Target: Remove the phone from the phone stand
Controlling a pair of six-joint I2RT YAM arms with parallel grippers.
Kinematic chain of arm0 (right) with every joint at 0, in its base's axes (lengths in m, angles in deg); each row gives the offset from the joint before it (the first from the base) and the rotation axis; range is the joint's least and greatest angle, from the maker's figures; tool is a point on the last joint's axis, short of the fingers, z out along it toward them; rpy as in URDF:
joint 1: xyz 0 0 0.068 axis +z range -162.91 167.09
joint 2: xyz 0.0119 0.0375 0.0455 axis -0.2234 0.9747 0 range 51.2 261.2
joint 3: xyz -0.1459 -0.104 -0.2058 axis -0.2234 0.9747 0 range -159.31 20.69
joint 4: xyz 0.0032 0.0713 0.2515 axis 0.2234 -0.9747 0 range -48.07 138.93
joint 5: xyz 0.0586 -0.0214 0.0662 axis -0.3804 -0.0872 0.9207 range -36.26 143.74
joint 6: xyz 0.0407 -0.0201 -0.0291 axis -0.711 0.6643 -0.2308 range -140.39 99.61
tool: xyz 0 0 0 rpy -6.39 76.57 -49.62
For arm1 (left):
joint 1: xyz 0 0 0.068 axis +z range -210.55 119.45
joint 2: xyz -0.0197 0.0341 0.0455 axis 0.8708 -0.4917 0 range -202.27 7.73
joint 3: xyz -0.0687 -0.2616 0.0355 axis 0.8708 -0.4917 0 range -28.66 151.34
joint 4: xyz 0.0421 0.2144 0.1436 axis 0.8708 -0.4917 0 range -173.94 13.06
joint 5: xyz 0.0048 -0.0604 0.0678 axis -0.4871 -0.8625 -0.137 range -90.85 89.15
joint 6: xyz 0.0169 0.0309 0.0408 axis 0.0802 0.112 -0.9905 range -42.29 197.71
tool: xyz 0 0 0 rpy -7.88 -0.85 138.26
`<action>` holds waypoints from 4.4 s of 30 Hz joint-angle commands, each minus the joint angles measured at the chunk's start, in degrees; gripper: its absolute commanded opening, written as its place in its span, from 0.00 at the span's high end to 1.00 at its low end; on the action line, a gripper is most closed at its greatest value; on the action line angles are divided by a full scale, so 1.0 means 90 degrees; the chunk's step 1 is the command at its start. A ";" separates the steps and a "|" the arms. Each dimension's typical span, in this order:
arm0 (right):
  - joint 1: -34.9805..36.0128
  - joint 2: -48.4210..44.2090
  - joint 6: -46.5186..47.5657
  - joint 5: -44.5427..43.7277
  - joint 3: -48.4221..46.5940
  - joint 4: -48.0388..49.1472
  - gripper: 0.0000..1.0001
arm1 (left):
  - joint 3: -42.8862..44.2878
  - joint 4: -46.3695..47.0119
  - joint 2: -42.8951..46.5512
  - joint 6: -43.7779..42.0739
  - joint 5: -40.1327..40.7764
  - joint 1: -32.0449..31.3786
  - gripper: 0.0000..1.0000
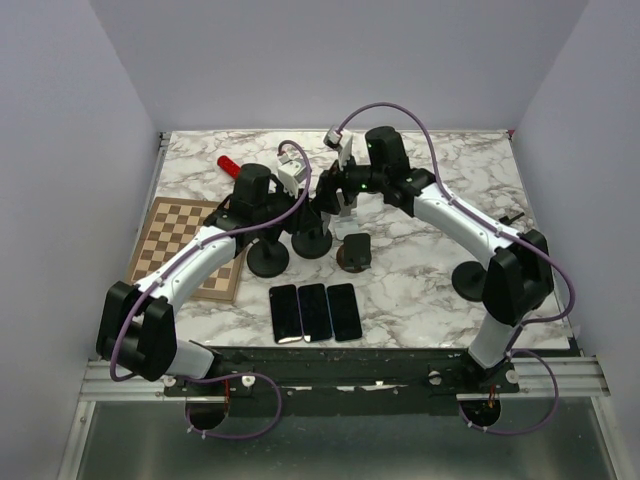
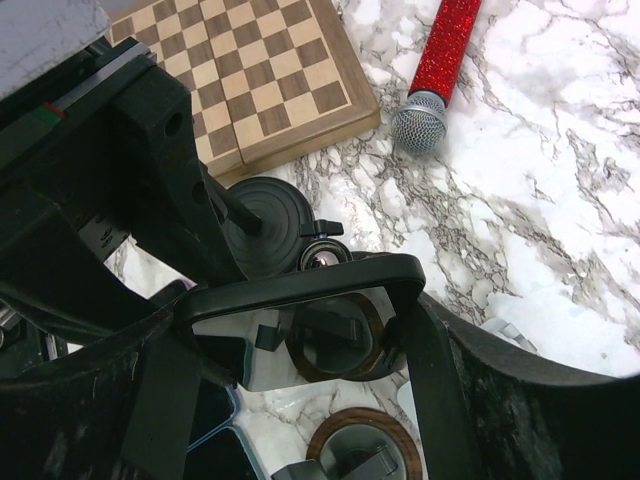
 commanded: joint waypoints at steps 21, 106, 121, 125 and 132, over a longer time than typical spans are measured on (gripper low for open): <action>0.0226 -0.1261 -0.1611 0.0520 0.0996 0.0984 0.99 | 0.0171 0.0029 -0.0080 -0.0335 0.0213 0.0138 1.00; 0.2732 -0.1473 -0.6730 -0.6738 0.5207 -0.1035 0.14 | -0.1483 0.1234 0.4004 -0.0042 0.3095 -0.0293 0.21; 0.2736 -0.2370 -0.6763 -0.6006 0.5357 -0.0584 0.10 | -0.1584 0.1319 0.4185 -0.0065 0.3273 -0.0291 0.20; 0.2731 -0.2542 -0.6701 -0.6354 0.5101 -0.1051 0.09 | -0.1598 0.1339 0.4219 -0.0069 0.3284 -0.0296 0.20; 0.2736 -0.2804 -0.6334 -0.6833 0.4783 -0.1540 0.06 | -0.1676 0.1413 0.4354 -0.0098 0.3303 -0.0288 0.18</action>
